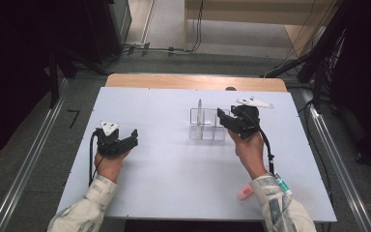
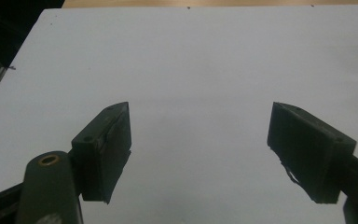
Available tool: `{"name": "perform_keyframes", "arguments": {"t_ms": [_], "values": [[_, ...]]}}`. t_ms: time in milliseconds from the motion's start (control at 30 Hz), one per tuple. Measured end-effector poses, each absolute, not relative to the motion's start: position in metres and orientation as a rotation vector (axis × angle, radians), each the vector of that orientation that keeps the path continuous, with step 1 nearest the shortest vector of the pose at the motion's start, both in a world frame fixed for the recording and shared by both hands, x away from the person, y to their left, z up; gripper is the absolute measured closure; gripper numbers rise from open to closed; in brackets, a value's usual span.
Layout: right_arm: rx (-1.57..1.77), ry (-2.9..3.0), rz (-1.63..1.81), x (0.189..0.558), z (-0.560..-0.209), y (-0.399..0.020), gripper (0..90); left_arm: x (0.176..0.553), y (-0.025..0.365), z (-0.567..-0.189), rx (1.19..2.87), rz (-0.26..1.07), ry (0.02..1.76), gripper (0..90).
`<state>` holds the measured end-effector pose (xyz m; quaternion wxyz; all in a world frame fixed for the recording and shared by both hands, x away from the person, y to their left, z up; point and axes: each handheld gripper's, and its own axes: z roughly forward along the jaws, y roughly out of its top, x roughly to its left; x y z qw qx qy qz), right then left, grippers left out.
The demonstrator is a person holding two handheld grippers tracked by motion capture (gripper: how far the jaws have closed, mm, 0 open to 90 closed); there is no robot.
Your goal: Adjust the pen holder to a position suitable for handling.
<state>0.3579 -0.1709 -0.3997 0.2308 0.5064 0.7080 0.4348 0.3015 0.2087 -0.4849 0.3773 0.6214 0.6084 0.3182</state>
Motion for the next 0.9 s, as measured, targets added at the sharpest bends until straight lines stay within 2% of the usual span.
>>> {"name": "perform_keyframes", "arguments": {"t_ms": [333,467,900], "values": [[1.392,1.963,1.165,0.343,-0.406,-0.198,24.2,0.300,0.206,-0.484,1.596,0.819,1.547,21.8],[1.410,1.998,1.147,0.339,-0.414,-0.221,13.7,0.297,0.202,-0.484,1.605,0.822,1.532,20.8],[1.426,1.951,1.088,0.320,-0.418,-0.267,12.0,0.290,0.185,-0.481,1.619,0.787,1.491,13.7]]}}
